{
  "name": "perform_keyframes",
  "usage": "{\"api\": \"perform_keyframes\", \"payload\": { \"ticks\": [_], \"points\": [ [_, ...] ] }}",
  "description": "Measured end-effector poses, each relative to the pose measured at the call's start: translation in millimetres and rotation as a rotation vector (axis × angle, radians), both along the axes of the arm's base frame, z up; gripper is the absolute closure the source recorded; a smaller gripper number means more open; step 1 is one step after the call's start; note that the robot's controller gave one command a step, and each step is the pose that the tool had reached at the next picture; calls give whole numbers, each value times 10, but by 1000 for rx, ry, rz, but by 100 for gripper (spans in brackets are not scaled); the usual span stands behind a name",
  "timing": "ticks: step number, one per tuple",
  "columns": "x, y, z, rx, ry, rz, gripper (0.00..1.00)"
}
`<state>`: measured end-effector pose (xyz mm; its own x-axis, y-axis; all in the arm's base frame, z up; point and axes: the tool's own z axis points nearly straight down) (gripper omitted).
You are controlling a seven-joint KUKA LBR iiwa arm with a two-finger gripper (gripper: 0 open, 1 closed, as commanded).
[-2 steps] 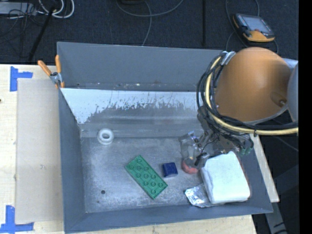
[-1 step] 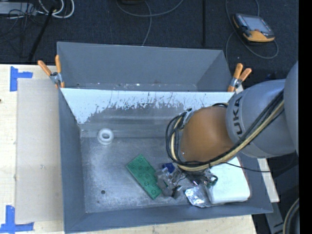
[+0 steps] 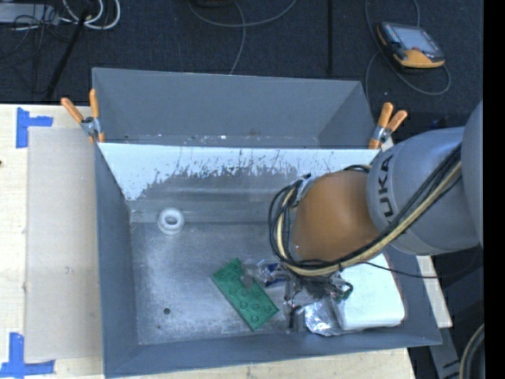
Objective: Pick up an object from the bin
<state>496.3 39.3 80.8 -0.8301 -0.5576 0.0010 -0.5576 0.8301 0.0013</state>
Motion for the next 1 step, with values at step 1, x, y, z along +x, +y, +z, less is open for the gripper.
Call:
{"api": "perform_keyframes", "payload": {
  "ticks": [1],
  "points": [
    [-182, 1, -84, 2, -18, 146, 0]
  ]
}}
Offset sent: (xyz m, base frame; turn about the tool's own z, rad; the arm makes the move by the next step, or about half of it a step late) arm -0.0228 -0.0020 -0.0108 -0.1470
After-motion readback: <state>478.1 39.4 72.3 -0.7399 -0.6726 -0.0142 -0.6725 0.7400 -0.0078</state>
